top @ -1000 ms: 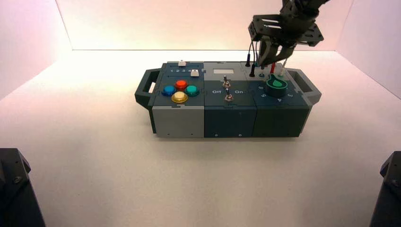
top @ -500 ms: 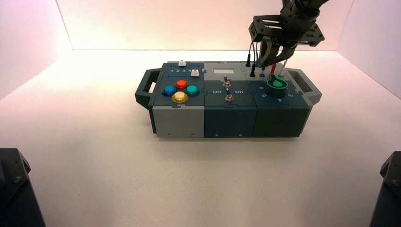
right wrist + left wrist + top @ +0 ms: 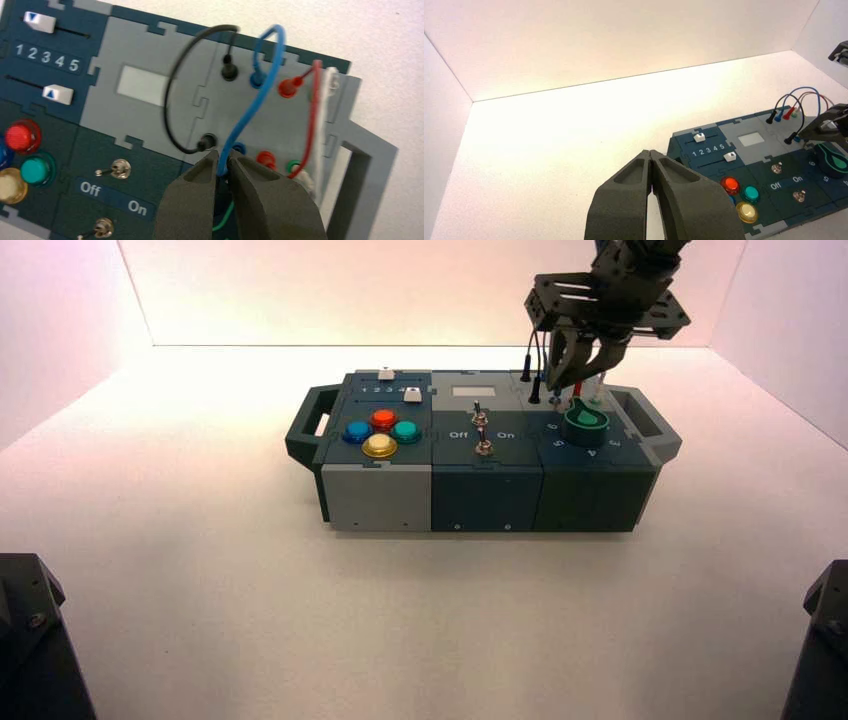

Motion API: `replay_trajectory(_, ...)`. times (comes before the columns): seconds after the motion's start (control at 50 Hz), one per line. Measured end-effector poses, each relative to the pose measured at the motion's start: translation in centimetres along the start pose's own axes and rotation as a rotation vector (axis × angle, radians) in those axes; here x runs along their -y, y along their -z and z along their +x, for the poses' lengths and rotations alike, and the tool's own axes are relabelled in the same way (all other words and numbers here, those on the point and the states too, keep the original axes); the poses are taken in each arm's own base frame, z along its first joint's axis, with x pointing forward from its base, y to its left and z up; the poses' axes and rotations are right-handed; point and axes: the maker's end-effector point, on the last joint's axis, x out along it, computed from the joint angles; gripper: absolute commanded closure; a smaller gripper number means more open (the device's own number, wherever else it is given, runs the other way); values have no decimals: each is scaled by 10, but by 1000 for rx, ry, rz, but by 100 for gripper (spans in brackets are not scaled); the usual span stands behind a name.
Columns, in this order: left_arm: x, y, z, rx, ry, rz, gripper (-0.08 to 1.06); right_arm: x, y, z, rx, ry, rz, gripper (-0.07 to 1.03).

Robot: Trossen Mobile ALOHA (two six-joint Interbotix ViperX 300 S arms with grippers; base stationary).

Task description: Insert the blue wire.

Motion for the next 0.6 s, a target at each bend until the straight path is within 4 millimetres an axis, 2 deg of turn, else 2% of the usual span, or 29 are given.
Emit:
replay_trajectory(0.2, 0, 0, 0, 0, 0, 0, 101, -2, -3, 0, 16, -2, -8, 98)
replay_trajectory(0.44, 0, 0, 0, 2, 0, 0, 101, -2, -17, -16, 57, -1, -25, 98)
replay_trajectory(0.6, 0, 0, 0, 0, 0, 0, 101, 0, -18, -18, 52, 5, -30, 98)
